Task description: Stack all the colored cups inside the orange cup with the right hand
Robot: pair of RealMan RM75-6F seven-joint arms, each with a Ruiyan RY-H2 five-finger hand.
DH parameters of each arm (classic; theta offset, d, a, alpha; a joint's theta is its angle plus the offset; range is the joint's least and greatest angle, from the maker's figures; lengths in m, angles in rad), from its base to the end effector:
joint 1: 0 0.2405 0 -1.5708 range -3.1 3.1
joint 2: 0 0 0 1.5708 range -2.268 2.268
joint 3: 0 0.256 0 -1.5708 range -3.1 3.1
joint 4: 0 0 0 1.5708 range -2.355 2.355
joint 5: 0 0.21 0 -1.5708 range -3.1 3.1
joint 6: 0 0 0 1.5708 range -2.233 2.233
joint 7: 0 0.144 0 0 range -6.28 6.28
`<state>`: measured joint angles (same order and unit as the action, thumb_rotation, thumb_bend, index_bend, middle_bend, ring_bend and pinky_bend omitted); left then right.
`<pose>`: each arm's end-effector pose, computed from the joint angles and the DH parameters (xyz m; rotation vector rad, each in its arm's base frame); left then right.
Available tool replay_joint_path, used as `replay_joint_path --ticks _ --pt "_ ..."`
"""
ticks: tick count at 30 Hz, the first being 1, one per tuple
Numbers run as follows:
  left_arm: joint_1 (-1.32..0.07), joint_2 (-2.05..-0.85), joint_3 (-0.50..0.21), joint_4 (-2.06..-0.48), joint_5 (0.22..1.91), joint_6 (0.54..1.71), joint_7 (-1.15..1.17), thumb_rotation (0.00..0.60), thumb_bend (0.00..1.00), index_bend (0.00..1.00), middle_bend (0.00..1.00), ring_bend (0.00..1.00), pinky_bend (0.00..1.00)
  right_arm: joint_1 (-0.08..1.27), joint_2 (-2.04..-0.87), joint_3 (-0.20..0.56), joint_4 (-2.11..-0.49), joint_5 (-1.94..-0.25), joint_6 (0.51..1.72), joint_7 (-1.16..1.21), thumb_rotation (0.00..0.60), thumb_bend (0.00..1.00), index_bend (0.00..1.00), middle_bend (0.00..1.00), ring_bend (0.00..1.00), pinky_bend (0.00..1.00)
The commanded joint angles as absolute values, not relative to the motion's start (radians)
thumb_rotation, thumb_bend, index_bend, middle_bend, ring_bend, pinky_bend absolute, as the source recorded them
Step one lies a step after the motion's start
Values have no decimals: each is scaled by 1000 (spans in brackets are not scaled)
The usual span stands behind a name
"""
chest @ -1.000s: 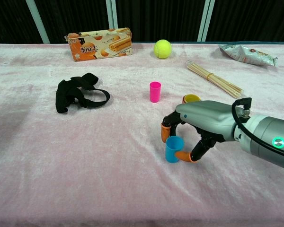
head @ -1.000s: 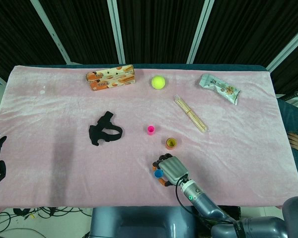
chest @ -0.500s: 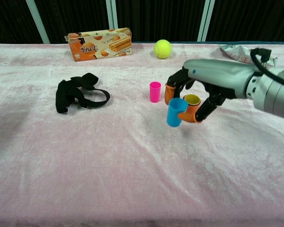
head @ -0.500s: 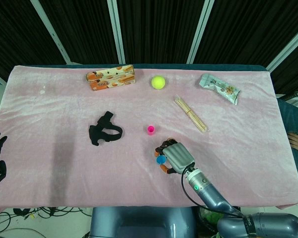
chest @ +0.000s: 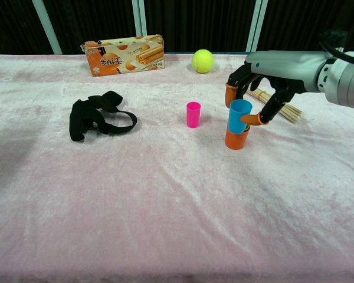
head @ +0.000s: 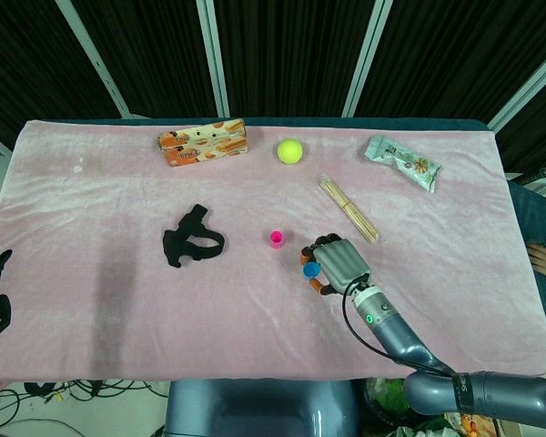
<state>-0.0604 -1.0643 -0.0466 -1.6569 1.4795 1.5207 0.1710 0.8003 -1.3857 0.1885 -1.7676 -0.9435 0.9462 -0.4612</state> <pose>-0.3113 0.1723 0.1778 -1.3923 -0.7659 -0.7608 -0.1104 -0.3283 0.0153 1.9342 -1.0098 0.9149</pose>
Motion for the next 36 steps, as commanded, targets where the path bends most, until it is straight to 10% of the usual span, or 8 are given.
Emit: replay_joint_path --ticks 1,18,26,36 --pt "-61 -1065 -47 -1656 1479 1520 172 600 703 66 11 0 31 816 -1403 192 -1721 -921 928 -456 600 372 540 461 250 210" --pt "-61 -1065 -49 -1653 1472 1517 174 600 703 65 11 0 31 840 -1424 180 -1614 -892 880 -409 600 359 539 453 249 210" --pt "-60 -1064 -49 -1654 1471 1518 175 600 703 66 11 0 31 851 -1444 171 -1594 -893 859 -396 600 191 173 206 198 210" --pt "-60 -1063 -50 -1656 1469 1518 174 600 703 66 11 0 31 902 -1486 231 -1517 -843 844 -377 600 184 152 181 170 209"
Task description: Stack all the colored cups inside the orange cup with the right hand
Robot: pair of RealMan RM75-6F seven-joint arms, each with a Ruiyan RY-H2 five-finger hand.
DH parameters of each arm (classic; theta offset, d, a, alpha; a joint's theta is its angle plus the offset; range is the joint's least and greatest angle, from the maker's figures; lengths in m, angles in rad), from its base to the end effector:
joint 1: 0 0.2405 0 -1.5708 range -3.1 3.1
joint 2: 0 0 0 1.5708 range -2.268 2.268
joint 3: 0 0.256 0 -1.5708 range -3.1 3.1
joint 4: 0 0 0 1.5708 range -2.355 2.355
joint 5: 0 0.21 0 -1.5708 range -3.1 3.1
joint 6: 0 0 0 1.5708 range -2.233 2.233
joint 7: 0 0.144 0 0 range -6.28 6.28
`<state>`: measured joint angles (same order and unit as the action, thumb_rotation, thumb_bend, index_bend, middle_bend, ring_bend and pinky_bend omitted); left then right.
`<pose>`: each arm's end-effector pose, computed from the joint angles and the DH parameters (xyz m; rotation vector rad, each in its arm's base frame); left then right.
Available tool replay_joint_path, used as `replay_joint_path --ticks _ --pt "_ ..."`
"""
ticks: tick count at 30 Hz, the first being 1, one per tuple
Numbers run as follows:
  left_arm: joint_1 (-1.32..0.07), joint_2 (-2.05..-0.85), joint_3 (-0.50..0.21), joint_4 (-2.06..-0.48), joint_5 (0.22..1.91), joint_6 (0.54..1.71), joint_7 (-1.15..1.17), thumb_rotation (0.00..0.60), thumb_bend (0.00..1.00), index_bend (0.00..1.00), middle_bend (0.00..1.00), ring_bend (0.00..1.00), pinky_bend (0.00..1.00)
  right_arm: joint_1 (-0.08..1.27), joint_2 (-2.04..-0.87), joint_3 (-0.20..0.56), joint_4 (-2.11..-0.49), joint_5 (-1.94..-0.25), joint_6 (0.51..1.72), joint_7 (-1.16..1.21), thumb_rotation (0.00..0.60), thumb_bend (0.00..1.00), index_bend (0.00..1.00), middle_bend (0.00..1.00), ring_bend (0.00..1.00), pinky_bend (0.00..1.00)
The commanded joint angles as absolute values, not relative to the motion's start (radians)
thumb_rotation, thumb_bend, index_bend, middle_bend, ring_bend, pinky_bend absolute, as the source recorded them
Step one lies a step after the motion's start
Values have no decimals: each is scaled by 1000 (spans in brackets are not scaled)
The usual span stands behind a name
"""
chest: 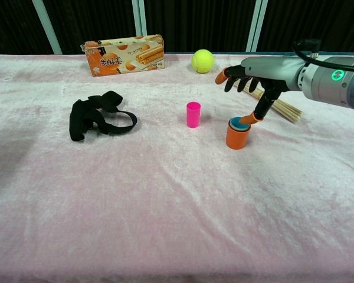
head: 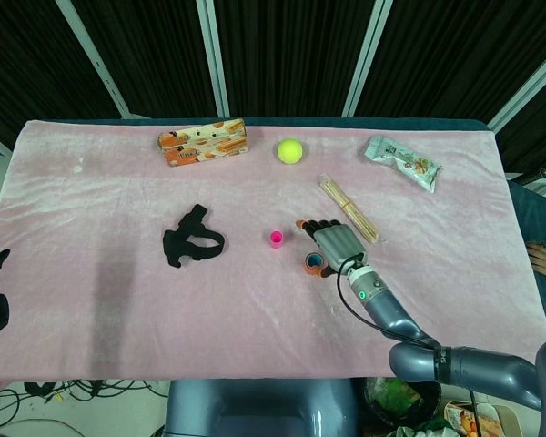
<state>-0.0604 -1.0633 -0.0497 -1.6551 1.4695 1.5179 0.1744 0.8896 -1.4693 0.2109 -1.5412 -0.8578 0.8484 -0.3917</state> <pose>-0.3129 0.1729 0.1789 -1.3857 -0.7656 -0.7512 -0.1168 -0.3716 -0.0032 1.8957 -1.0520 0.8657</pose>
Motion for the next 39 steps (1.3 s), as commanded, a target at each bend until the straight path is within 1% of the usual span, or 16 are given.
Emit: replay_joint_path --ticks 1,4,8,18,28,35,39 --pt "-60 -1063 -50 -1656 1469 1519 173 600 703 66 10 0 31 905 -1493 237 -1506 -840 844 -370 600 185 155 185 169 209" --pt "-60 -1063 -51 -1655 1470 1520 173 600 703 66 11 0 31 916 -1513 250 -1474 -832 837 -355 600 194 175 203 169 209" --pt "-60 -1063 -51 -1655 1469 1519 170 600 703 66 11 0 31 958 -1588 279 -1375 -805 805 -329 600 206 192 216 169 210" --pt "-61 -1062 -52 -1654 1465 1515 165 600 703 66 11 0 31 1008 -1700 290 -1235 -824 768 -287 600 227 223 240 171 209" --pt "-60 -1060 -52 -1653 1462 1514 155 600 703 66 11 0 31 1027 -1760 286 -1146 -853 749 -265 600 236 323 333 176 209" --pt "-58 -1059 -53 -1654 1463 1518 153 600 702 66 11 0 31 1035 -1796 279 -1098 -869 739 -262 600 249 345 343 176 210" --pt "-58 -1058 -53 -1654 1462 1519 152 600 703 65 11 0 31 1039 -1817 279 -1060 -882 737 -256 600 282 360 359 180 210"
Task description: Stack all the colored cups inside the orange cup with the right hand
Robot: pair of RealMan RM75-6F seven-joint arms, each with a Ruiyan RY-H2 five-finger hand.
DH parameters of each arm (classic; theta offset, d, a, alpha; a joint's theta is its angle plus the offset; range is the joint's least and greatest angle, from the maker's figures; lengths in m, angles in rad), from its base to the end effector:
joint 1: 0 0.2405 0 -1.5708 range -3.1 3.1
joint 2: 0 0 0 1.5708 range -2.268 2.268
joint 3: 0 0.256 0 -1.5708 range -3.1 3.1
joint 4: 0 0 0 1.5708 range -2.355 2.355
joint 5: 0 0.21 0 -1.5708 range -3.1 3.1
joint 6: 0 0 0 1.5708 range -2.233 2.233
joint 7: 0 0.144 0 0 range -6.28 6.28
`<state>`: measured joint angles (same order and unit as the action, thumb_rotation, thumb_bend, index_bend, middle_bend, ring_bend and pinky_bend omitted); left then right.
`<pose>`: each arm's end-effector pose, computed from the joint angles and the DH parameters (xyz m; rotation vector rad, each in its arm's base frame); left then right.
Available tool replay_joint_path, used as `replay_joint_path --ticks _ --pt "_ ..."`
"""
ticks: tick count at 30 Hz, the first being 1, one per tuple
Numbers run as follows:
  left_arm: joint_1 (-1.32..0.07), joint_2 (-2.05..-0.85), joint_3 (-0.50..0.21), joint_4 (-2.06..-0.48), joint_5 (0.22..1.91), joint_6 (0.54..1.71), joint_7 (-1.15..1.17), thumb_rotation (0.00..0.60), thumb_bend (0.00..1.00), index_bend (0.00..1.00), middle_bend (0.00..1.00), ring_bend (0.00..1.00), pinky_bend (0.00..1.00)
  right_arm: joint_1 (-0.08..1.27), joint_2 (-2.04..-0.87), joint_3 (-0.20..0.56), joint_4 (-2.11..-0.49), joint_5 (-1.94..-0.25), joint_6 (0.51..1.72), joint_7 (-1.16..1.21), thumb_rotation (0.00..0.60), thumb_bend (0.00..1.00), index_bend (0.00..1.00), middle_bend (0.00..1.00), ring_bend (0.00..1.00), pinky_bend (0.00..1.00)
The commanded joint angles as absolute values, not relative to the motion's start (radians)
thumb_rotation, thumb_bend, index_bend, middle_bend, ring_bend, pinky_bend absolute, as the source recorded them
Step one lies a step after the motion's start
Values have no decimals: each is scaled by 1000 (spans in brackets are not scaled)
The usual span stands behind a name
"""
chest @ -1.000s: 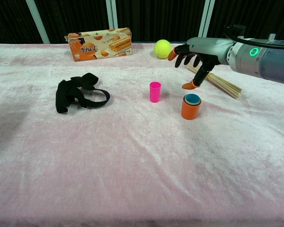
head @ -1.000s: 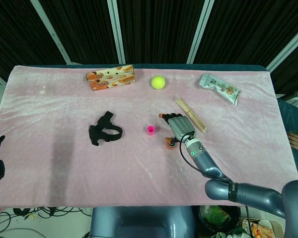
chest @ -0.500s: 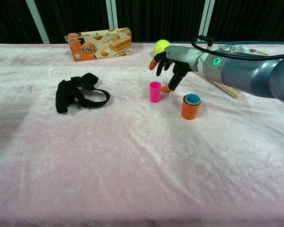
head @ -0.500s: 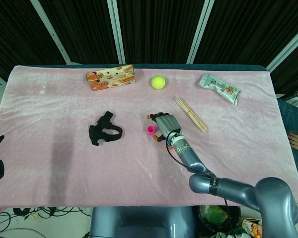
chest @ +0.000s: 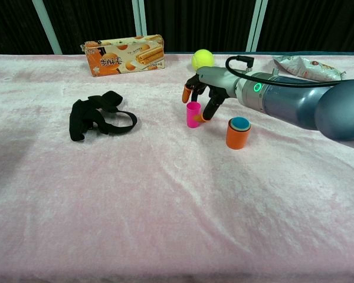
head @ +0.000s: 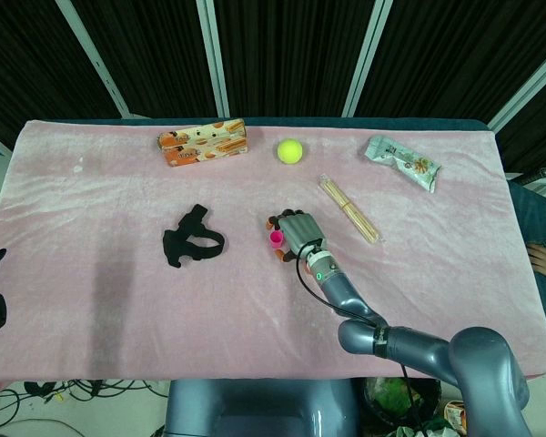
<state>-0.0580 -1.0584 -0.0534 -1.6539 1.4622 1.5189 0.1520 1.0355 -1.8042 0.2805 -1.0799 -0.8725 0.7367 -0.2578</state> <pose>-0.3144 0.1729 0.1817 -1.3706 -0.7788 -0.7615 -0.0817 -0.4130 -0.0796 1.8716 -1.1131 0.9303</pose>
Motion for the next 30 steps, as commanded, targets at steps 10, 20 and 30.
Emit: replay_joint_path --ticks 10,20,30 --pt "-59 -1058 -53 -1651 1462 1516 150 600 703 65 11 0 31 1034 -1850 279 -1011 -925 744 -230 600 343 532 504 250 209" --pt "-59 -1058 -52 -1649 1463 1515 151 600 703 65 11 0 31 1008 -1769 308 -1121 -947 781 -224 600 352 552 510 255 209" --pt "-60 -1058 -48 -1653 1469 1513 160 600 703 66 11 0 31 908 -1477 273 -1529 -897 862 -339 600 352 553 508 255 209"
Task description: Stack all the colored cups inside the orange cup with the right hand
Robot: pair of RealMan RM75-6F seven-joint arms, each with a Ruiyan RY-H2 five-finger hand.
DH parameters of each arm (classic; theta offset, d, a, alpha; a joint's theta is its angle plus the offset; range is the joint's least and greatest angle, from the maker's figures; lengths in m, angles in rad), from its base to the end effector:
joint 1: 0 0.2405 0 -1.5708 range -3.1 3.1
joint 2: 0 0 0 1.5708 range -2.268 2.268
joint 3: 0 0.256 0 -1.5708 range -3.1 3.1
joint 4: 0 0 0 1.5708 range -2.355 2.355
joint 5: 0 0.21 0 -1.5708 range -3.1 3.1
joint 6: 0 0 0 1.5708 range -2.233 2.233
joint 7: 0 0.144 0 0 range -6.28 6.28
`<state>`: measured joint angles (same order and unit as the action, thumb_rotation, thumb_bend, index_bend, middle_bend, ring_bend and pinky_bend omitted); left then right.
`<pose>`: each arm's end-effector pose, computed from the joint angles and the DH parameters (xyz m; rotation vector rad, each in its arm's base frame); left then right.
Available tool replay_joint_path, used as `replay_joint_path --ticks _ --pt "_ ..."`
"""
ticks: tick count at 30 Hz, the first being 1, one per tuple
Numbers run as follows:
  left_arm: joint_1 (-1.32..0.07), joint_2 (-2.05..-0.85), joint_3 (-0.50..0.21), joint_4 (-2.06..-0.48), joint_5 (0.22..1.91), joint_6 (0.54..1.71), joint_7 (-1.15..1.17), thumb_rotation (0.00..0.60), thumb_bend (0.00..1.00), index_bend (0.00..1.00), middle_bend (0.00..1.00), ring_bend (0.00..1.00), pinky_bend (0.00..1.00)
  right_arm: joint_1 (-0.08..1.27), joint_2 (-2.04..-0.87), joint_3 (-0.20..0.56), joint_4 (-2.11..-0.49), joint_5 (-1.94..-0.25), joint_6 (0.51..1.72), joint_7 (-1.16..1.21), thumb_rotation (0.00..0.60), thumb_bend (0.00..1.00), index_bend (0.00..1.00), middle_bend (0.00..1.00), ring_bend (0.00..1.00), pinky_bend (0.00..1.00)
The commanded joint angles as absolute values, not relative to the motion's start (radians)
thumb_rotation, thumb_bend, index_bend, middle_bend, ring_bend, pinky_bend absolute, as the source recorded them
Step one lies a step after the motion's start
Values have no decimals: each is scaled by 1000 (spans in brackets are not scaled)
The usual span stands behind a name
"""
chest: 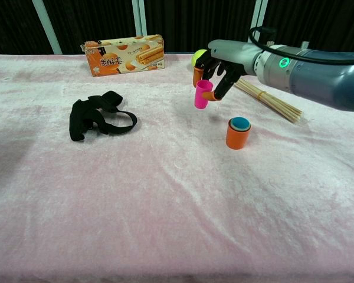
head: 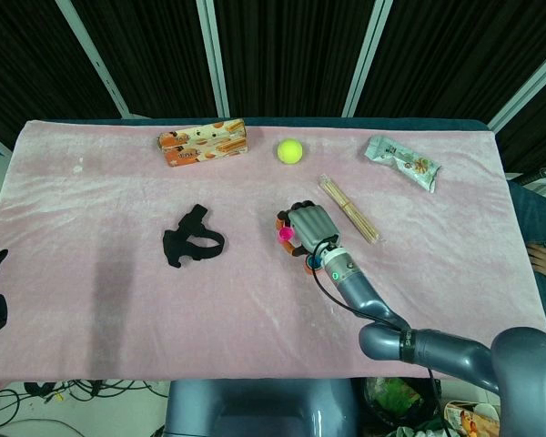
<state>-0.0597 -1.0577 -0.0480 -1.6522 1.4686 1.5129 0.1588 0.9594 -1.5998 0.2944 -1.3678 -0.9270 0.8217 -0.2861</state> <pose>-0.3145 0.1724 0.1802 -1.3859 -0.7760 -0.7522 -0.0791 -0.3996 -0.0225 1.8675 -1.0497 1.0247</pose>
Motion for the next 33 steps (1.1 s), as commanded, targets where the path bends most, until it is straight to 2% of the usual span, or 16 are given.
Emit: replay_joint_path --ticks 1,8,19,33 --pt "-60 -1058 -48 -1654 1469 1513 161 600 703 66 11 0 31 896 -1447 267 -1575 -887 867 -342 600 352 553 507 255 209" --pt "-58 -1058 -48 -1657 1469 1517 166 600 703 66 11 0 31 847 -1364 219 -1700 -907 926 -369 600 352 552 506 255 209" --pt "-57 -1060 -47 -1658 1470 1519 173 600 702 65 11 0 31 805 -1378 169 -1677 -934 954 -350 600 351 553 506 255 209" --pt "-57 -1061 -48 -1657 1466 1517 175 600 702 65 11 0 31 811 -1413 168 -1629 -949 925 -327 600 351 552 505 255 209"
